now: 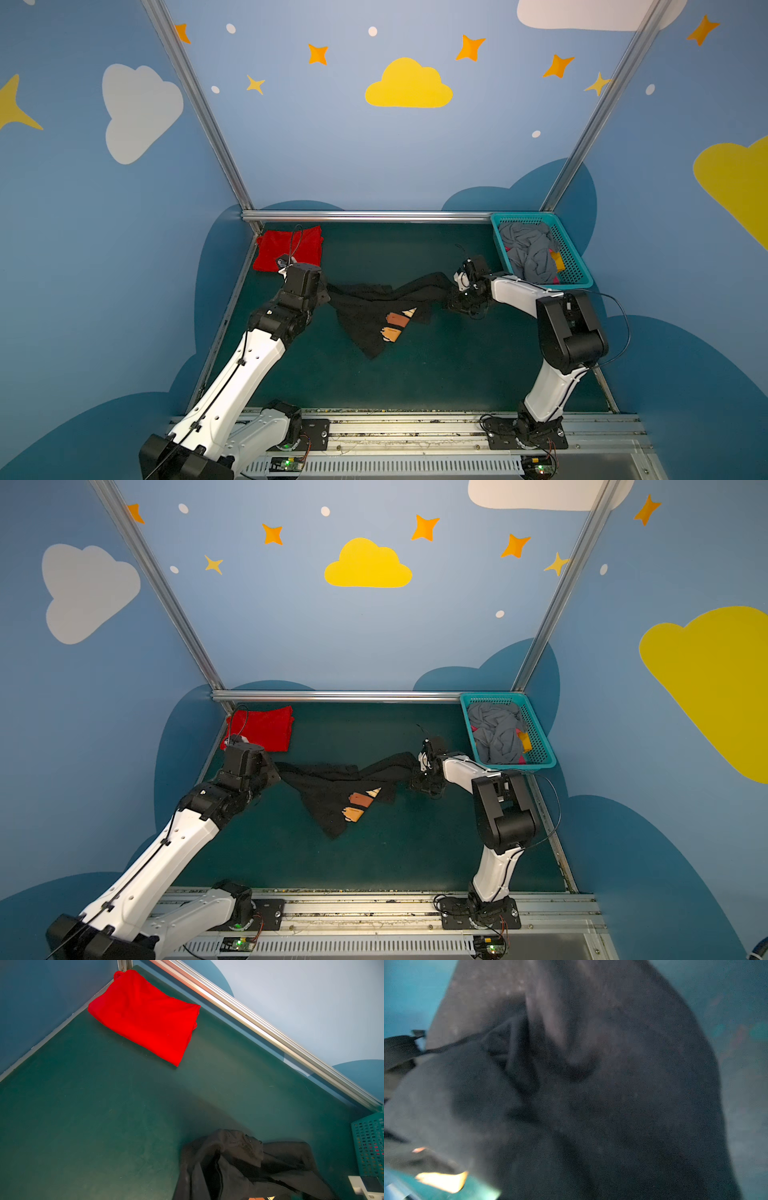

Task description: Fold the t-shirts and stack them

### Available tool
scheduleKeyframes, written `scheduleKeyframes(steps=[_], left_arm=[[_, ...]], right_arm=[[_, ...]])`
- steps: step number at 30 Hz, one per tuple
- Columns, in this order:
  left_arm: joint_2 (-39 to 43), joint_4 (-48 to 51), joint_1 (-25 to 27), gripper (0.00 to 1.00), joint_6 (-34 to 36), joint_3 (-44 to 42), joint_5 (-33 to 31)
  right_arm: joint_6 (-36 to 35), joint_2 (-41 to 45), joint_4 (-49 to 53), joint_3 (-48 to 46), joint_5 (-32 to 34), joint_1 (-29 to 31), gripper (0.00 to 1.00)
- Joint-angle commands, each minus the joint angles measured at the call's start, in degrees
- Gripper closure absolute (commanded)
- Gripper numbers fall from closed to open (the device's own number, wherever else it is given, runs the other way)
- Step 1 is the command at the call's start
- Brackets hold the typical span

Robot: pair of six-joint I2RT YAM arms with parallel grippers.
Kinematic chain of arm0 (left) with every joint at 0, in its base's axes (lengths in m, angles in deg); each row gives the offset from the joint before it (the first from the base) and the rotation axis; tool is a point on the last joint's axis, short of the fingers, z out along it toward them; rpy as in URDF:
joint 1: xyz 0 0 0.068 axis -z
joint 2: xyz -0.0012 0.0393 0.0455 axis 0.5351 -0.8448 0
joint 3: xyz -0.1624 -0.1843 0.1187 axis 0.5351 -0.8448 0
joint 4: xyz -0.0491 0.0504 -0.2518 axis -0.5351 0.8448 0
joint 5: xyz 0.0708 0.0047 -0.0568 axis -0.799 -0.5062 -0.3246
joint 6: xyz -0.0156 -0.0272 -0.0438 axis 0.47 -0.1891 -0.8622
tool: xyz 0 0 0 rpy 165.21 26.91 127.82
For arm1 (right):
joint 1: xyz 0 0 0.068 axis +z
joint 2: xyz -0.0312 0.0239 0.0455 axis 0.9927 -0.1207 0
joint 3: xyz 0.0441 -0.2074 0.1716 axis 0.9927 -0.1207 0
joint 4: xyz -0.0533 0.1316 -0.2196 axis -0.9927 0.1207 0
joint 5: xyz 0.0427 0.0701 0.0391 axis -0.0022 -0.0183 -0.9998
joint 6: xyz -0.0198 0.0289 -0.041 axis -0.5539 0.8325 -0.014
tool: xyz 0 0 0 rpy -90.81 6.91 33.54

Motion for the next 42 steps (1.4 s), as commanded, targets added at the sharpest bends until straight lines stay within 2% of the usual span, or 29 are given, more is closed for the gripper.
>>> scheduleKeyframes(steps=[1,9,12,19,22,26,30,42], left_arm=[[1.1,0.7,-0.2,0.95,0.3,0.7,-0.3],[1.6,0.6,-0.2,0.95,0.2,0.0,-0.3],[1.7,0.7,-0.3,0.95,0.2,0.0,-0.4],[2.2,0.8,-0.3,0.95,0.4,-0.3,-0.7],[2.5,0.8,-0.3,0.95,0.6,-0.3,-0.8],[2.8,0.7,-0.4,0.95,1.5,0.2,-1.2],[2.7,0.5,-0.8,0.95,4.2,2.5,-2.1],[0.2,-2.3,-3.9,0.95,12.7,16.1,-2.0]], right_arm=[[-1.7,-1.8,3.0,2.6,6.4,0.9,0.49],[-4.6,-4.5,6.9,6.1,13.2,3.7,0.49],[-5.1,-6.1,8.6,7.2,15.5,4.4,0.52],[-4.9,-8.2,10.0,7.9,17.8,4.6,0.89],[-5.0,-7.7,10.3,8.2,18.0,4.6,1.00],[-5.7,-4.9,11.5,8.4,18.3,4.7,1.00],[-7.0,1.7,12.6,8.3,18.8,4.6,1.00],[-11.0,21.6,16.9,12.5,24.8,1.9,1.00]])
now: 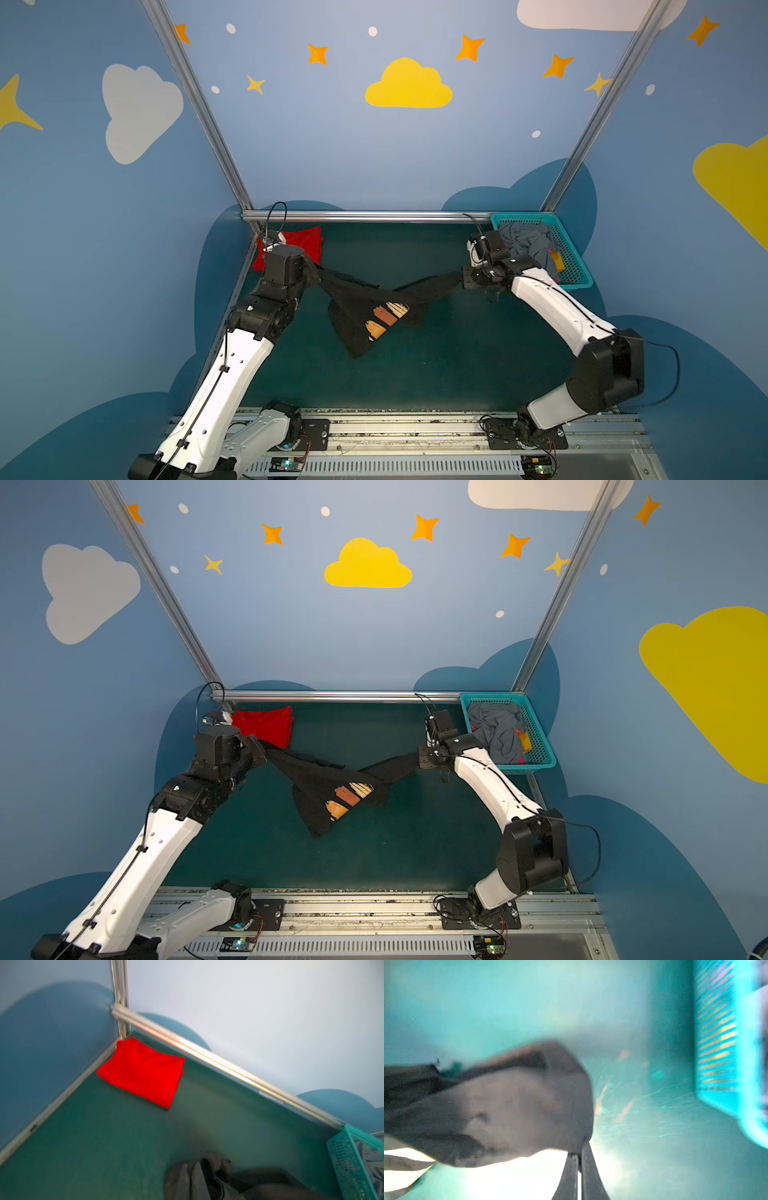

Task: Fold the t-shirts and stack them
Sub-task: 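Lift the black t-shirt high with both grippers, holding it spread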

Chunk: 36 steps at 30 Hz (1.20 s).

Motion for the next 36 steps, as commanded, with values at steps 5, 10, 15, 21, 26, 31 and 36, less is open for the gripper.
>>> scheduleKeyframes(steps=[5,10,15,21,26,31,36], left_arm=[[-0.1,-3.5,-1.5,0.95,5.3,8.6,0.4],[-0.8,-4.3,-1.8,0.95,7.5,14.9,2.5],[-1.6,-4.9,-1.8,0.95,8.6,22.9,6.4],[0.0,-6.1,-1.8,0.95,7.6,30.2,12.1],[3.6,-7.1,-1.8,0.95,7.0,32.4,16.0],[6.4,-8.2,-1.8,0.95,7.3,31.1,16.0],[3.4,-7.7,-1.8,0.95,8.8,29.7,13.2]], right_arm=[[-3.3,9.4,2.1,2.0,3.6,-2.9,1.00],[-5.4,14.5,1.0,4.5,3.2,-4.4,1.00],[-7.5,17.0,0.8,11.1,2.6,-5.2,1.00],[-8.8,19.5,1.1,19.0,-1.2,-5.3,1.00],[-8.5,23.0,0.9,21.8,-4.0,-5.3,1.00],[-8.0,25.1,0.6,21.8,-5.3,-5.3,1.00],[-7.9,22.5,-0.5,20.9,-5.0,-5.3,1.00]])
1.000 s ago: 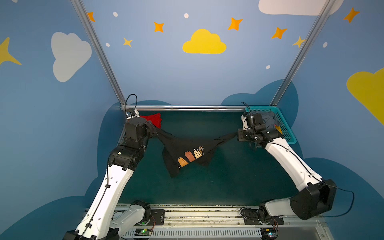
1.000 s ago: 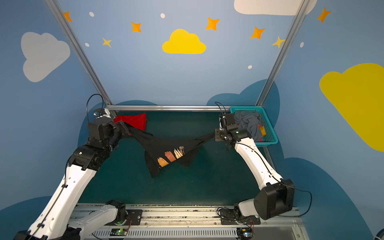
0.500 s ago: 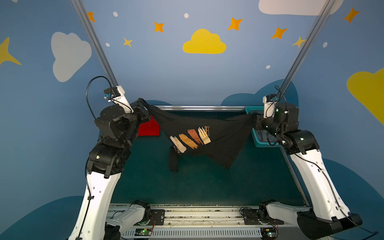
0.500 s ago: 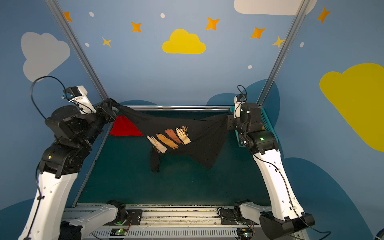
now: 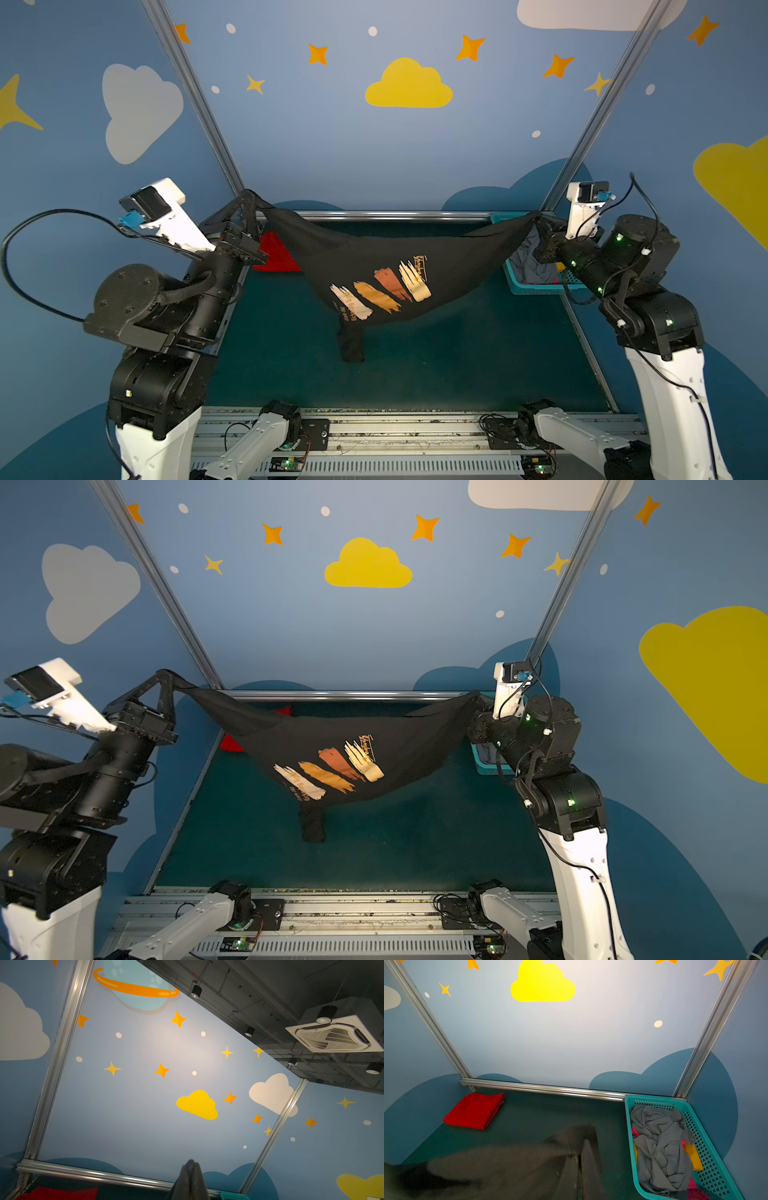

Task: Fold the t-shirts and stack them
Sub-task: 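Lift the black t-shirt high with both grippers, holding it spread, then swing the black t-shirt forward and lay it flat with both grippers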

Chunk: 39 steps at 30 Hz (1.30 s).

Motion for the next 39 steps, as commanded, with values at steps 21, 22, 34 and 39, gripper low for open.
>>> scheduleKeyframes(steps=[21,22,34,39], left_arm=[[-51.2,6.3,-3.6,0.95,7.1,58.8,2.6],[-50.9,5.7,-3.6,0.95,7.3,59.6,3.4],[-12.6,-11.3,0.3,0.95,3.8,-8.1,4.3],[4.0,-12.4,4.3,0.95,-6.2,-42.5,-6.3]], right_arm=[[3.6,-38.6,-2.1,45.1,-16.7,-5.3,1.00],[3.5,-38.1,-2.7,45.1,-17.3,-5.3,1.00],[7.1,-17.7,-12.5,2.3,-24.3,-3.4,1.00],[11.1,-10.4,-15.3,-24.6,-24.9,0.3,1.00]])
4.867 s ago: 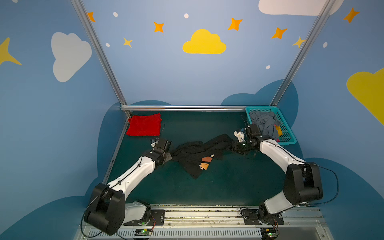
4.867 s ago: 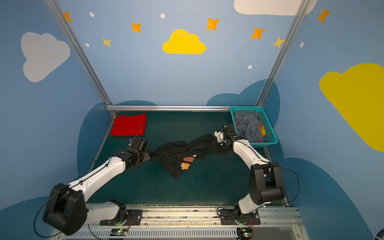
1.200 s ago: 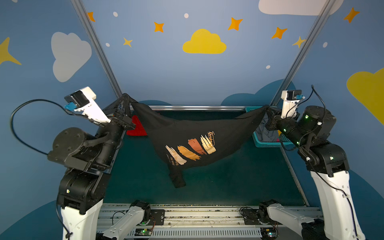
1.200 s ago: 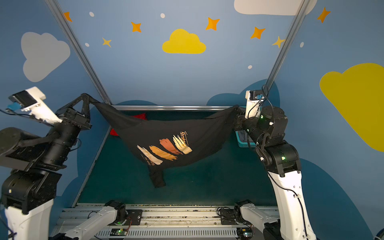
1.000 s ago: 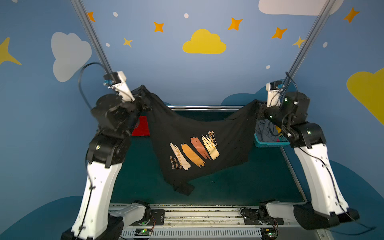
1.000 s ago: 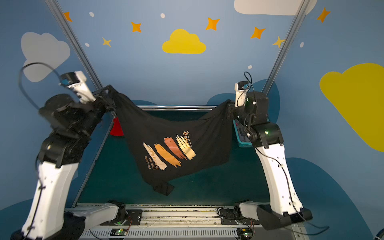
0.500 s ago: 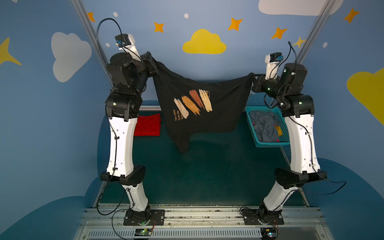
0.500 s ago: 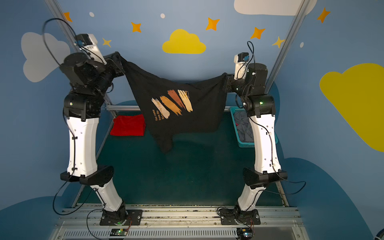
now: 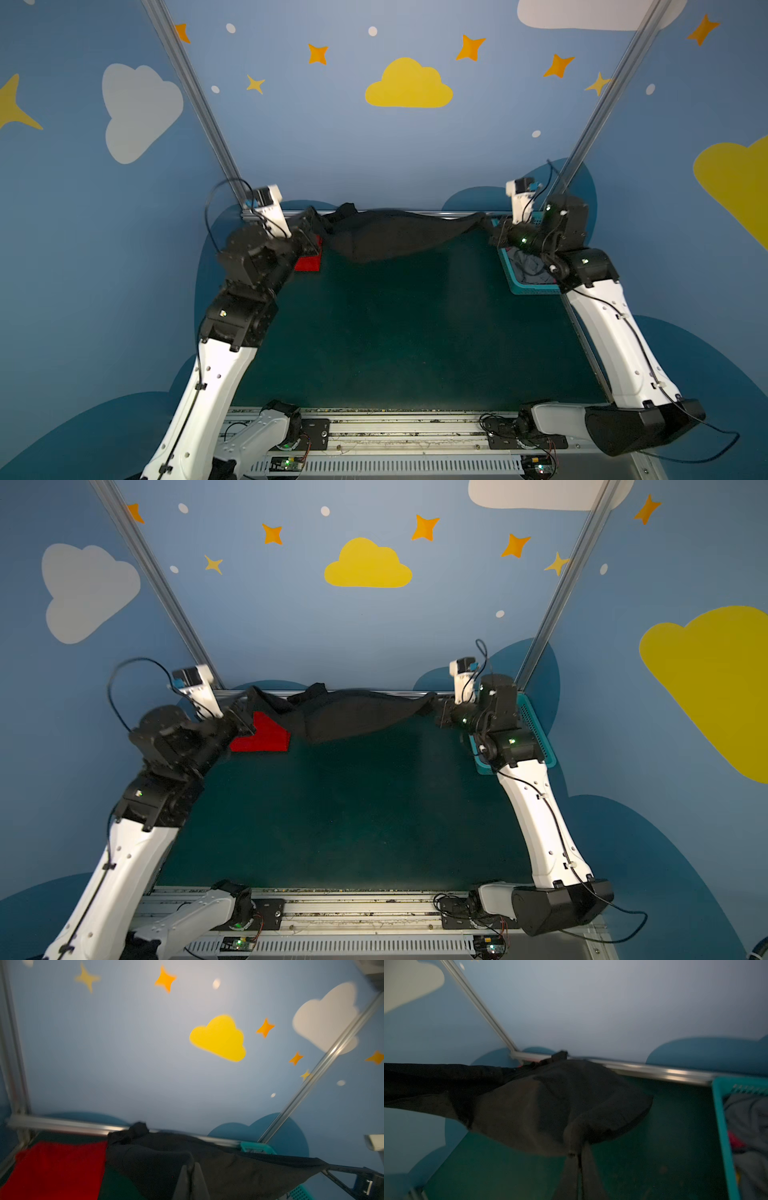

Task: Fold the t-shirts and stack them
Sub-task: 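Swing the black t-shirt forward and lay it flat with both grippers, then release the shirt and pull both grippers back toward the robot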

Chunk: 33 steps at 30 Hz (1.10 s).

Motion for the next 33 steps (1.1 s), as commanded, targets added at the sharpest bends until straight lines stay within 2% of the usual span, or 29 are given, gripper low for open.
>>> scheduleKeyframes(steps=[1,5,7,12,21,30,33], left_arm=[[7.5,-1.0,3.1,0.95,-8.6,-15.5,-10.3],[16.0,4.8,7.2,0.95,-19.1,-30.0,-17.1],[19.1,7.5,8.5,0.95,-24.1,-35.4,-18.9],[25.1,14.1,10.0,0.95,-32.1,-42.4,-21.1],[35.3,24.3,10.6,0.95,-38.4,-44.5,-24.9],[41.4,30.7,10.7,0.95,-49.9,-46.5,-23.0],[44.1,32.4,10.8,0.95,-51.6,-46.3,-22.7]], right_arm=[[3.9,1.6,-1.4,-12.5,-1.9,2.0,1.00],[4.4,0.2,5.6,-21.1,-0.1,3.2,1.00],[4.9,-0.4,9.8,-23.4,3.3,3.2,1.00],[7.4,0.3,12.5,-27.5,8.9,3.2,1.00],[9.3,1.9,20.1,-26.8,19.4,2.9,1.00],[10.6,2.7,25.2,-28.2,23.7,3.0,1.00],[10.5,2.7,26.9,-27.9,24.6,3.0,1.00]])
